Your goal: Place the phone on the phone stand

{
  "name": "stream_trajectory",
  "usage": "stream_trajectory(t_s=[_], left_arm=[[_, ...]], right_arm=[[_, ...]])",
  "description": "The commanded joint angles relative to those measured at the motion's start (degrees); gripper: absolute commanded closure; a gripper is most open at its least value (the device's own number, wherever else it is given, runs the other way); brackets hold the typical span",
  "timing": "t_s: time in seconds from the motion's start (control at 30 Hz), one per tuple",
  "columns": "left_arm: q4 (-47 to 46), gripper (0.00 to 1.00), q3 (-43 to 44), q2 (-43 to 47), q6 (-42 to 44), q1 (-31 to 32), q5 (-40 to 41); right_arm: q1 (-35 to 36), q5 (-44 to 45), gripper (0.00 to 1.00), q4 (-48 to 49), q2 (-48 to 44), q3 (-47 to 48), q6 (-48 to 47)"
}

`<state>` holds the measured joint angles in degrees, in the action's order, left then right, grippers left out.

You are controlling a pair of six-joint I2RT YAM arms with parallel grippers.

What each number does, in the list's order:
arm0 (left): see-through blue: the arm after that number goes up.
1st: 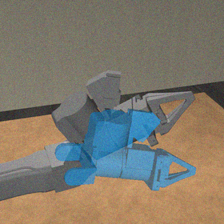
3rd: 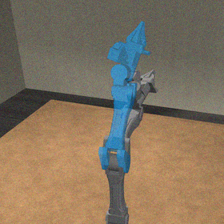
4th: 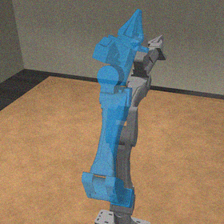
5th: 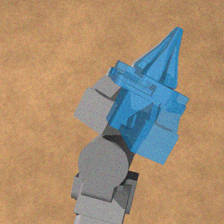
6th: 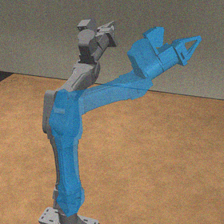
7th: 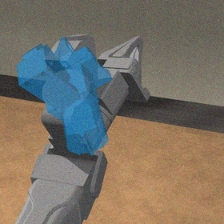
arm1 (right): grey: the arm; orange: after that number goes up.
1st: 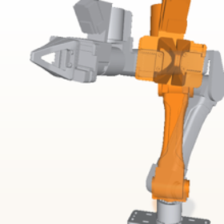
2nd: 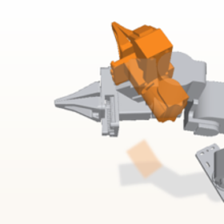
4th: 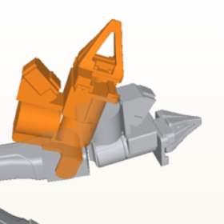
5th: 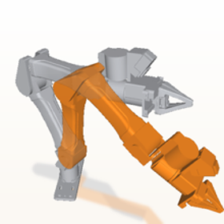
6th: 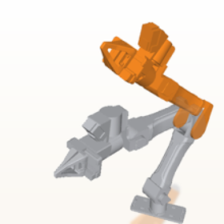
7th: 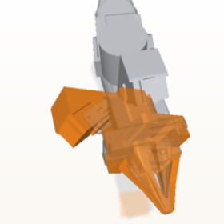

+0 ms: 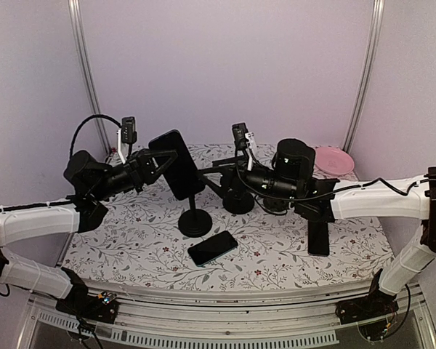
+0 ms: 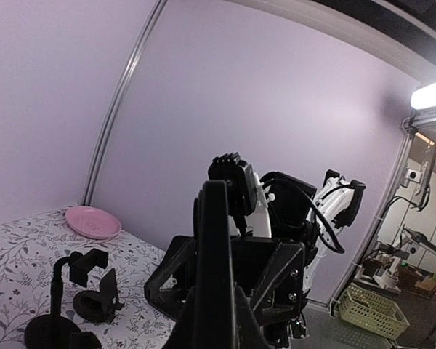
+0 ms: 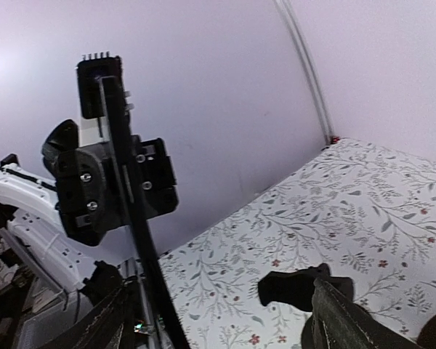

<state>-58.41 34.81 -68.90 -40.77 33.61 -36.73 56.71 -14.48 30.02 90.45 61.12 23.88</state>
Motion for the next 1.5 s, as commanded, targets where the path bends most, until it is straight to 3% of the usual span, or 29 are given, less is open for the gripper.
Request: stream_trajectory(t_s=[0.0, 0.17, 0.3, 0.43, 0.97, 1.13, 1.2, 1.3, 1.47], left_arm=[[6.67, 1.0, 4.5, -1.14, 9.54, -0.65, 1.53], [12.78, 1.0, 8.95, -4.23, 13.7, -1.3, 4.33], [18.58, 1.0, 8.31, 0.29, 17.33, -2.24, 10.78], [21.88, 1.0, 8.06, 3.44, 18.82, -2.88, 12.2], [22.4, 1.0, 6.77, 5.0, 18.62, -3.37, 11.11], [22.29, 1.0, 6.5, 5.01, 18.04, -3.66, 10.1], [22.08, 1.0, 6.42, 4.64, 17.84, -3.63, 9.44], [21.48, 1.0, 6.41, 3.91, 17.68, -3.62, 8.46], [20.65, 1.0, 6.45, 3.3, 17.31, -3.64, 7.9]], right_arm=[[-0.92, 15.27, 0.17, -10.16, -0.69, -0.29, -11.7], [-2.15, 17.5, 0.26, -15.56, 2.73, 3.49, -16.1], [-2.33, 19.1, 0.32, -14.34, 5.07, 3.59, -19.61], [-2.37, 18.78, 0.41, -15.63, 8.6, 6.71, -22.84], [-1.09, 20.66, 0.51, -17.26, 13.28, 13.13, -24.58], [-0.89, 22.19, 0.65, -18.6, 14.05, 14.02, -24.14], [-0.82, 22.32, 0.64, -19.25, 13.58, 13.83, -23.26], [-0.47, 22.12, 0.52, -20.22, 12.76, 13.45, -21.97], [-0.19, 23.05, 0.55, -20.96, 12.26, 13.59, -21.85]])
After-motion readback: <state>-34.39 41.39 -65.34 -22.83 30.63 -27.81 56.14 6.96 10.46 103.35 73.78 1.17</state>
